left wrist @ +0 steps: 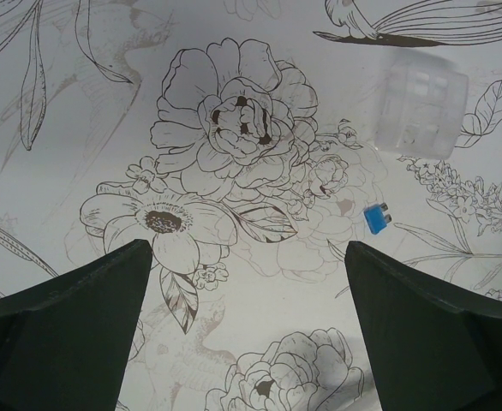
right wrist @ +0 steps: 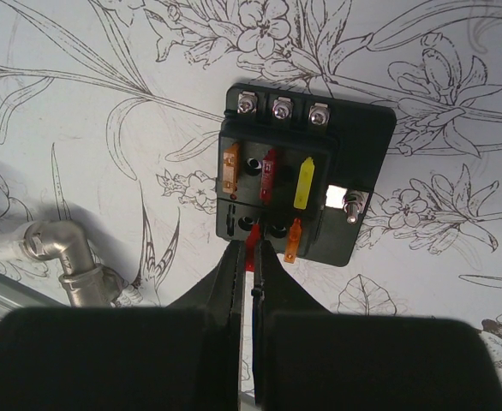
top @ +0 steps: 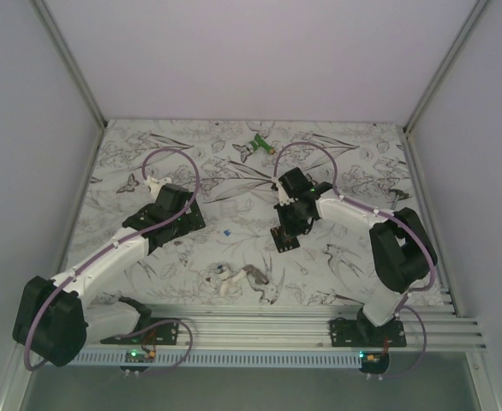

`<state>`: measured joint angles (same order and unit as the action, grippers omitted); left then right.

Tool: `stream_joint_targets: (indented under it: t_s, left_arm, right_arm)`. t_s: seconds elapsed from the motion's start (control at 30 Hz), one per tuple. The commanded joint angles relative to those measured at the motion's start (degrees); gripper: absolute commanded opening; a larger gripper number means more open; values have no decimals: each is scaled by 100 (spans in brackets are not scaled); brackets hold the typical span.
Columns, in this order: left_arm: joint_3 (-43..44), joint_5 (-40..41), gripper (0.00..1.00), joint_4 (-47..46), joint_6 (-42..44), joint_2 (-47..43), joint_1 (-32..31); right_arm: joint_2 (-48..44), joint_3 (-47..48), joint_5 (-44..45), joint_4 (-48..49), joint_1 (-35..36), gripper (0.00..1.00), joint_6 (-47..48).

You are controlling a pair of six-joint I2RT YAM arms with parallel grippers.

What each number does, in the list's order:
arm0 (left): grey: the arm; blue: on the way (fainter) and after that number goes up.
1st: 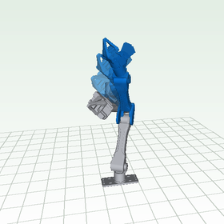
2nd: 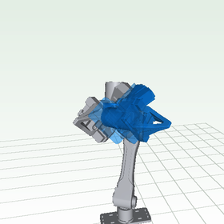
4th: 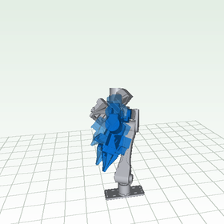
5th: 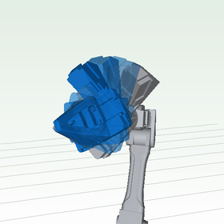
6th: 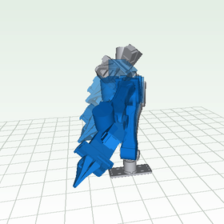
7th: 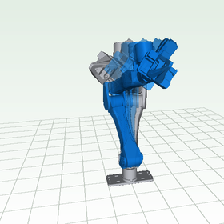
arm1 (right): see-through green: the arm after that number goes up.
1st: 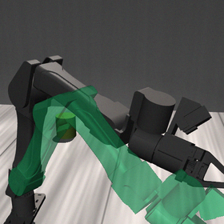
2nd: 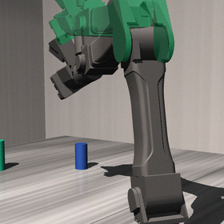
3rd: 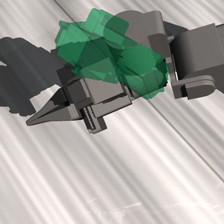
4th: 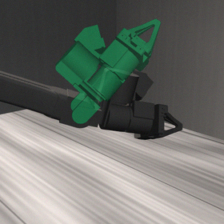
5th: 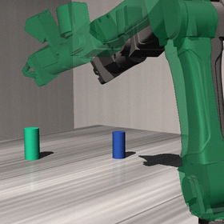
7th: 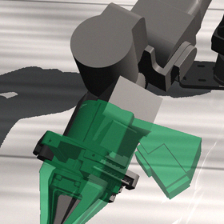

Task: Snap on the fuse box
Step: Install the fuse at the fuse box base.

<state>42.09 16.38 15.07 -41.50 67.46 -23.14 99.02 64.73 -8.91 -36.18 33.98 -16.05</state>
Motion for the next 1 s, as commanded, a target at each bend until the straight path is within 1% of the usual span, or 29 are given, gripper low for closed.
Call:
stream_joint_targets:
  t_s: [0.0, 0.17, 0.3, 0.97]
  left_arm:
    - [28, 36, 100, 123, -18, -9, 43]
    - [33, 42, 99, 132, -32, -12, 53]
    - [35, 34, 100, 134, -35, -14, 55]
    - [37, 23, 100, 134, -33, 4, 54]
  right_arm:
    - [107, -98, 145, -75, -55, 0, 138]
    - [-227, -71, -58, 47, -40, 0, 222]
    - [-278, -50, -108, 59, -40, 0, 238]
    - [217, -61, 51, 40, -41, 0, 377]
